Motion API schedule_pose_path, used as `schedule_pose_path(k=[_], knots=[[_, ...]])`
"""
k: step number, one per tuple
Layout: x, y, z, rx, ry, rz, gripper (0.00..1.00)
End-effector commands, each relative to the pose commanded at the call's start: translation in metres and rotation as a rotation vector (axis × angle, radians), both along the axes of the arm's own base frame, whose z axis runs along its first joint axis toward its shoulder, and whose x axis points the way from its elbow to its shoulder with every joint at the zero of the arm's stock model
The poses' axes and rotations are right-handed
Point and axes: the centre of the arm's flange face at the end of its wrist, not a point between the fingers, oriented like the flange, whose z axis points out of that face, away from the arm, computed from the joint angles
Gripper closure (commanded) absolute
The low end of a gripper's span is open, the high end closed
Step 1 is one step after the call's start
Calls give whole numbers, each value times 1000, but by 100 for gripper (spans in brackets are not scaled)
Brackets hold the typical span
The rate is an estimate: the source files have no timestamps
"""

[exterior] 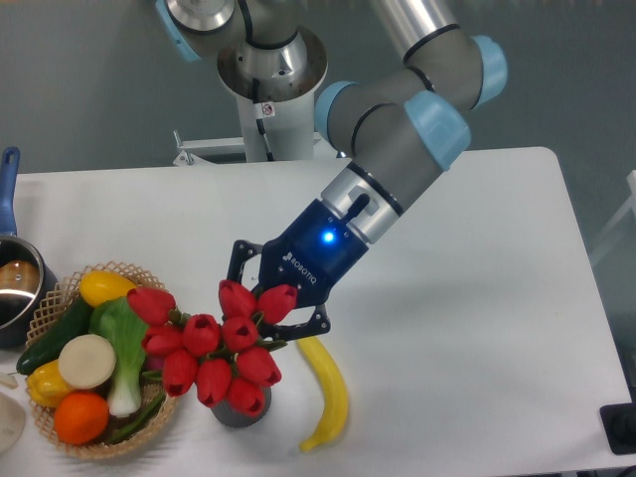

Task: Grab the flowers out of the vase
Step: 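Lift the gripped tulips up out of the black vase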

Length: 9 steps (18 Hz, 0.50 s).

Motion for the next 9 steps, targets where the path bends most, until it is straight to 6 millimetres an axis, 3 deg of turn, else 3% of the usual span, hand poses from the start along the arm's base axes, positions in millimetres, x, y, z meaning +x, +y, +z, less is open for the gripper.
schedule_pose_path(k=[5,9], knots=[[-23,-15,28,31,-56,39,100],[-61,-45,57,85,-11,90,100]])
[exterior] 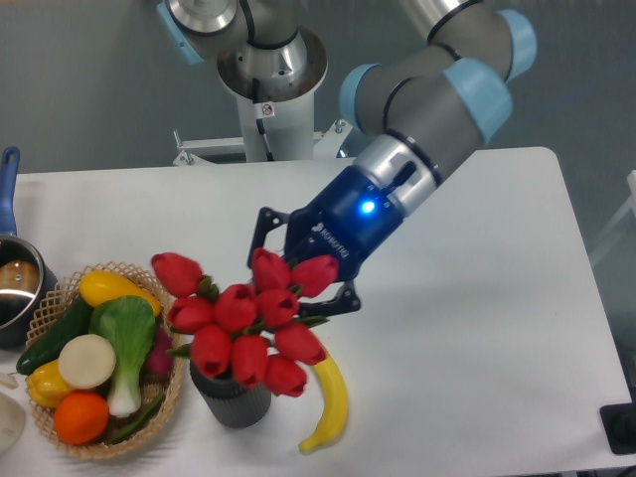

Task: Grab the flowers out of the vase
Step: 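Lift the gripped tulips up out of the black vase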

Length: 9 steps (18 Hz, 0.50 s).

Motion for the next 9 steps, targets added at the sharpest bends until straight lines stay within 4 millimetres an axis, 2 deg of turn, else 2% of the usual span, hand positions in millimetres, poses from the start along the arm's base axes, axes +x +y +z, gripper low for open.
schedule_pose_path(k=[2,4,9], knots=[[-18,-16,7,22,62,25,100],[-35,-31,-3,-2,245,60,100],[-48,-47,-22,-227,438,183,100]])
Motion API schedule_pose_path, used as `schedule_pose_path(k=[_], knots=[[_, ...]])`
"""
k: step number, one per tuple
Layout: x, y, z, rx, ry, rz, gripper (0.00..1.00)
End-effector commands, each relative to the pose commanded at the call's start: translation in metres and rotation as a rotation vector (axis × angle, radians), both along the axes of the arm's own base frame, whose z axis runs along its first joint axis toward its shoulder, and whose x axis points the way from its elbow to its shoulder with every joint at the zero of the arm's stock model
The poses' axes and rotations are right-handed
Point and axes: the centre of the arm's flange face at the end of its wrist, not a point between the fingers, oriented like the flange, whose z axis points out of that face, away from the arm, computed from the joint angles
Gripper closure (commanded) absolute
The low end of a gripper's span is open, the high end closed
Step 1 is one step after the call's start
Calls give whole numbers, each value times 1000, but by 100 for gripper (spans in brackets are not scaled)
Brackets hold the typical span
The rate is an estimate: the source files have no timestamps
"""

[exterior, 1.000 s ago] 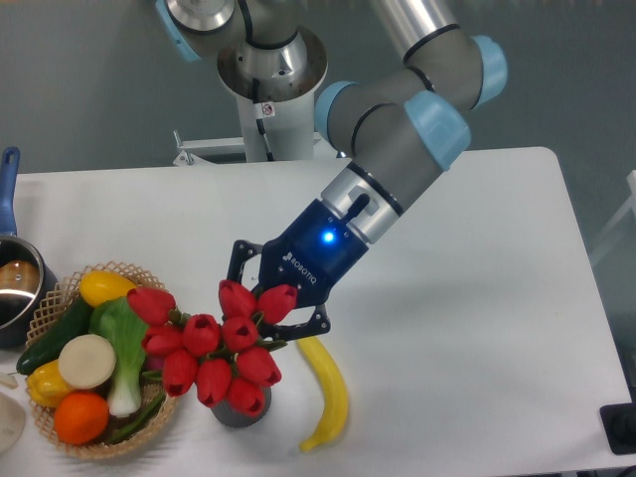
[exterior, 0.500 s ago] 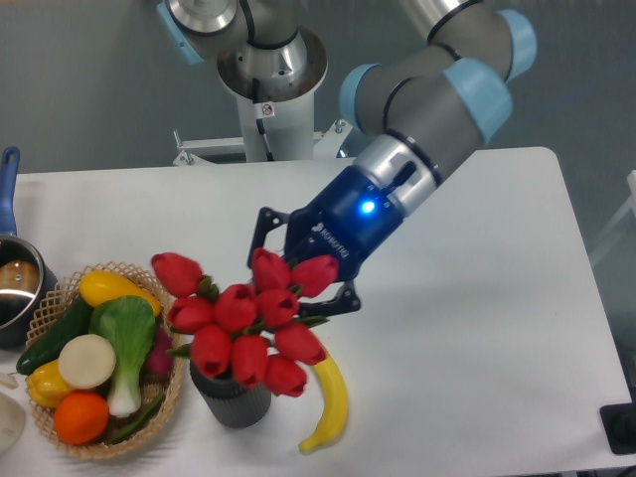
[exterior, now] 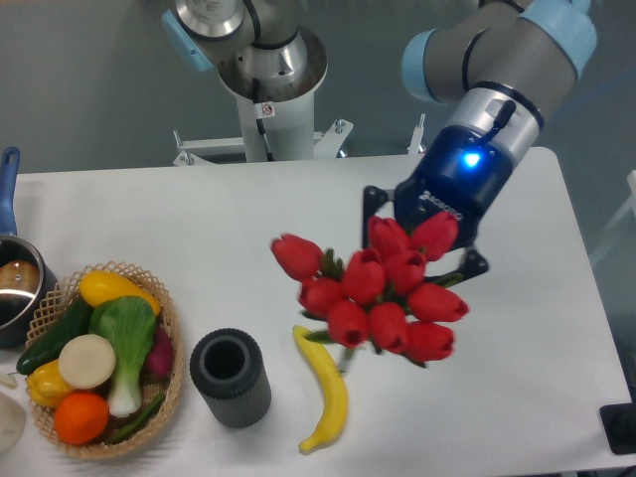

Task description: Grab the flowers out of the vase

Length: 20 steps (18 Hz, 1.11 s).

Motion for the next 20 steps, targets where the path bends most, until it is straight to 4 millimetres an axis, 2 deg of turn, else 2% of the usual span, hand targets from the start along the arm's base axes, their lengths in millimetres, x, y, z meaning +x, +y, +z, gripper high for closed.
schedule_pose_path(k=[5,10,16,20], knots=[[1,-17,-34,-193,123,58,100],[-1,-40,-51,-431,247,157,100],[-5,-42,-69,-654,265,203,100],[-2,-49,-100,-759,255,162,100]])
